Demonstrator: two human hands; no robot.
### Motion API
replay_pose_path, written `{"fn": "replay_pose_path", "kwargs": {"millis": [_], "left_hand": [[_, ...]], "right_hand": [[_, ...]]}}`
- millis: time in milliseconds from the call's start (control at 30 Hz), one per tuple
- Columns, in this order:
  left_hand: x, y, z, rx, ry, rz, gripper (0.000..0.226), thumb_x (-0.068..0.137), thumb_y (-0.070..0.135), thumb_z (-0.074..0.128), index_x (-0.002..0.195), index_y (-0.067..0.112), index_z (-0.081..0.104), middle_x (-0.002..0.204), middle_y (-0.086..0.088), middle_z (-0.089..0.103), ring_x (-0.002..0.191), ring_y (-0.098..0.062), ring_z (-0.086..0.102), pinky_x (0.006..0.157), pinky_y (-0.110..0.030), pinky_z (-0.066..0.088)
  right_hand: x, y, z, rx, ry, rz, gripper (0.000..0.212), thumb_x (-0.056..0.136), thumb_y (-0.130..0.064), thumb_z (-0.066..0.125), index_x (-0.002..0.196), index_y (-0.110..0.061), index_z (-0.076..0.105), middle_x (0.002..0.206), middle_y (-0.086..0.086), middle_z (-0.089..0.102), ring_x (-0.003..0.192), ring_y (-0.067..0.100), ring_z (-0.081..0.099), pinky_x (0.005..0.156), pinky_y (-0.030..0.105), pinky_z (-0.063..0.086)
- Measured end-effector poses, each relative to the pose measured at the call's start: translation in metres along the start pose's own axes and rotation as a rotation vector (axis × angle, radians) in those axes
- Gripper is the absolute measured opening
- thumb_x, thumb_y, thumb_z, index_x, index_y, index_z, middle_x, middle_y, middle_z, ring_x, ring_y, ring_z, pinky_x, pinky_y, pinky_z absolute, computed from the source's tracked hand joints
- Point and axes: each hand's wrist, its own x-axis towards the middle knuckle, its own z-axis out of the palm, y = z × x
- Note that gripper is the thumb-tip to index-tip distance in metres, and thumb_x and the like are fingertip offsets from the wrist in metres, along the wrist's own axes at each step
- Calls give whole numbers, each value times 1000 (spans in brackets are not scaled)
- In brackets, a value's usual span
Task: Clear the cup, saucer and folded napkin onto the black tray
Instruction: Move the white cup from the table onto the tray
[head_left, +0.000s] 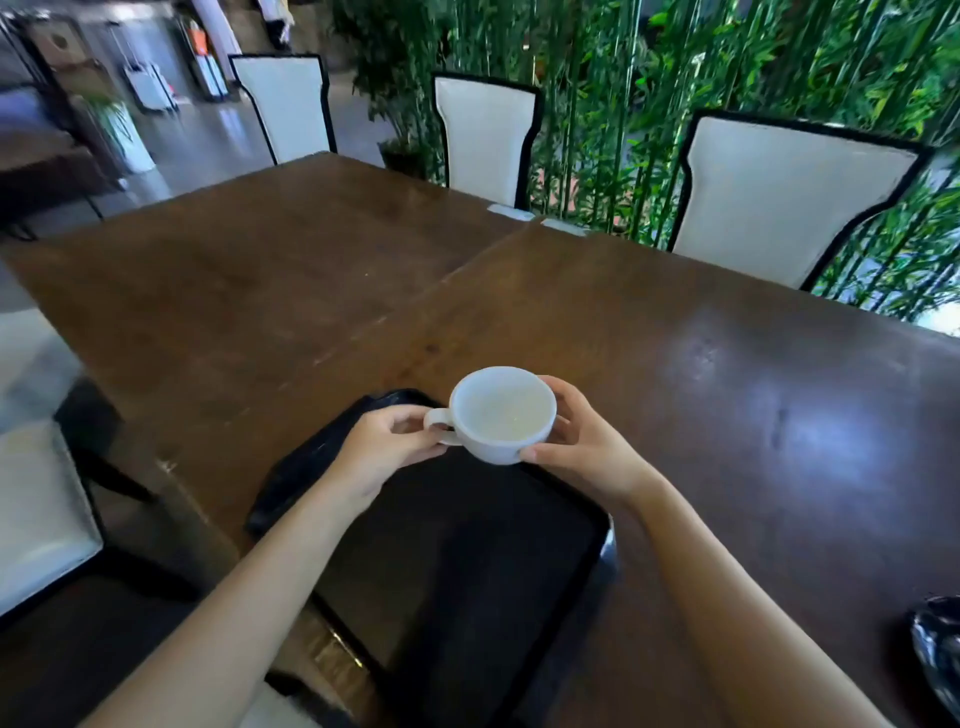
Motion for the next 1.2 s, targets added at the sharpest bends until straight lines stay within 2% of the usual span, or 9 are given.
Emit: {"fn": "replay_pose_path", "kwargs": {"millis": [133, 367, 467, 567, 667, 800, 933, 1000, 1200], "left_hand": [[17, -16, -47, 64, 24, -66, 14, 82, 6, 69, 91, 17, 72, 98, -6, 74, 91, -17, 72, 72, -21, 59], [46, -55, -77, 104, 81, -188, 17, 83, 2, 66, 98, 9, 69, 101, -9, 70, 91, -16, 69, 69, -20, 58], [56, -72, -77, 92, 105, -235, 20, 83, -1, 64, 103, 5, 67, 103, -11, 69, 90, -16, 69, 67, -19, 57], [66, -82, -77, 87, 127, -255, 21, 84, -2, 63, 104, 2, 66, 105, -14, 68, 93, -20, 67, 74, -24, 56], [74, -87, -74, 87, 141, -257, 19, 83, -2, 63, 101, 4, 66, 105, -14, 67, 95, -21, 66, 81, -29, 55], [81, -91, -70, 96, 150, -247, 19, 80, -1, 66, 98, 6, 65, 104, -13, 66, 96, -21, 65, 82, -29, 54], [83, -96, -67, 156, 145, -240, 21, 77, 2, 71, 96, 7, 65, 100, -12, 67, 96, -22, 66, 86, -32, 55], [83, -96, -66, 169, 144, -232, 21, 77, 4, 71, 96, 9, 65, 101, -11, 68, 95, -22, 67, 87, -33, 55], [90, -93, -63, 193, 129, -210, 22, 78, 4, 68, 99, 10, 66, 104, -12, 68, 100, -24, 65, 93, -40, 53]], "right_hand": [[28, 17, 42, 41, -27, 49, 76, 61, -25, 83, 122, -46, 43, 132, -14, 48, 122, 6, 50, 90, 21, 51], [60, 59, 74, 41, -56, 177, 80, 69, -12, 79, 132, -38, 35, 134, -14, 44, 124, 7, 44, 82, 11, 50], [69, 75, 79, 41, -55, 222, 80, 73, -5, 76, 135, -35, 35, 135, -10, 45, 126, 9, 44, 85, 17, 51], [75, 86, 82, 47, -40, 243, 82, 73, -1, 74, 136, -34, 35, 137, -4, 45, 127, 14, 44, 96, 27, 47], [80, 92, 84, 50, -13, 250, 82, 73, 0, 73, 135, -39, 35, 136, -5, 45, 125, 14, 44, 97, 28, 45], [86, 96, 86, 55, 16, 251, 84, 73, 4, 71, 116, -60, 38, 128, -15, 46, 119, 6, 46, 82, 17, 51], [86, 101, 86, 58, 20, 249, 86, 71, 5, 70, 118, -59, 38, 130, -13, 45, 123, 10, 43, 92, 21, 47], [86, 102, 86, 54, 23, 245, 86, 71, 5, 70, 116, -61, 39, 130, -15, 46, 123, 8, 43, 90, 20, 47], [91, 105, 83, 78, 56, 264, 91, 73, 5, 70, 141, -36, 27, 138, -5, 42, 128, 16, 40, 103, 36, 43]]}}
